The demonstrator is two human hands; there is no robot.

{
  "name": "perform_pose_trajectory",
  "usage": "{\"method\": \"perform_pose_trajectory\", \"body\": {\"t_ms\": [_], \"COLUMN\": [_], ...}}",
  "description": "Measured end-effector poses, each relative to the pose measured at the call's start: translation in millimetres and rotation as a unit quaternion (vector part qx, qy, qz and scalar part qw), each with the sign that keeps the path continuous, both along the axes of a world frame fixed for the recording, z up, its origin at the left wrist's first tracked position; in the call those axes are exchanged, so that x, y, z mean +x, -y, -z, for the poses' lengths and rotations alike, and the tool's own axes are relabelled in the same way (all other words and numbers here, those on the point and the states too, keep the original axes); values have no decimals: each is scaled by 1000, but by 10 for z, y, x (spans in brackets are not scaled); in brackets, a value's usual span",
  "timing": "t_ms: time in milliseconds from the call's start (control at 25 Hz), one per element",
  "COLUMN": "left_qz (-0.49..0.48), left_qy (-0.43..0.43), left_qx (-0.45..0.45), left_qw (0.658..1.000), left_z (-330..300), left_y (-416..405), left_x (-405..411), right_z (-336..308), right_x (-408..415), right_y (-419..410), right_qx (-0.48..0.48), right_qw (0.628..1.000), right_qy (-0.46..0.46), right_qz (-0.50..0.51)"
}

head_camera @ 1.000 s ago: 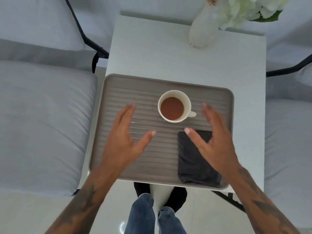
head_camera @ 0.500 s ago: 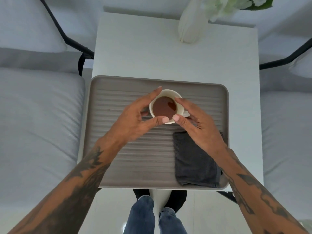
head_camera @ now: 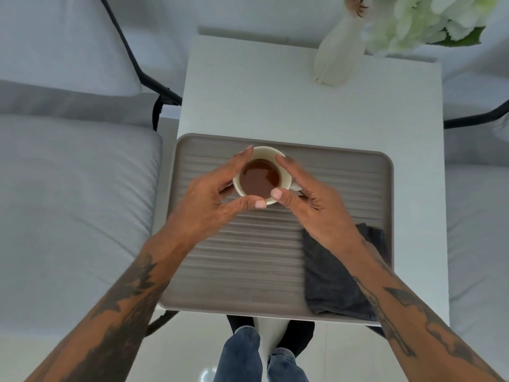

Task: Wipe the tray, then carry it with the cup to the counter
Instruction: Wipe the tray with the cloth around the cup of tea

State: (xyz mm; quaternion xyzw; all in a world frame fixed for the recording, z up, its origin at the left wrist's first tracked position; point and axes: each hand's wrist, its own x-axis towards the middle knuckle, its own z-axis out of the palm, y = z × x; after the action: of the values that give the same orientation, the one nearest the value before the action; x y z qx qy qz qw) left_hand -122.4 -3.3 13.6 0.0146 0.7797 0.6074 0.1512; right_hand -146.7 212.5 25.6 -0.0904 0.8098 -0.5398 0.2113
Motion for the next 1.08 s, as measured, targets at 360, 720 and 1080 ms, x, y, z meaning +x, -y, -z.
{"method": "perform_pose_trajectory", "body": {"t_ms": [360, 720, 1080], "left_qz": [-89, -238, -34], "left_qy": [30, -74, 0], "left_qx": [9, -184, -407], "left_qw": [996, 951, 913], "left_z": [50, -158, 126], "left_y": [790, 768, -750], "left_x": [-184, 163, 1894], "right_z": [97, -41, 380], "right_x": [-384, -1, 1251], "right_y": [862, 334, -1222], "right_qx": [16, 173, 438], "right_qw": [998, 977, 863], "right_qy": [17, -96, -175], "right_qz": [-50, -74, -179]}}
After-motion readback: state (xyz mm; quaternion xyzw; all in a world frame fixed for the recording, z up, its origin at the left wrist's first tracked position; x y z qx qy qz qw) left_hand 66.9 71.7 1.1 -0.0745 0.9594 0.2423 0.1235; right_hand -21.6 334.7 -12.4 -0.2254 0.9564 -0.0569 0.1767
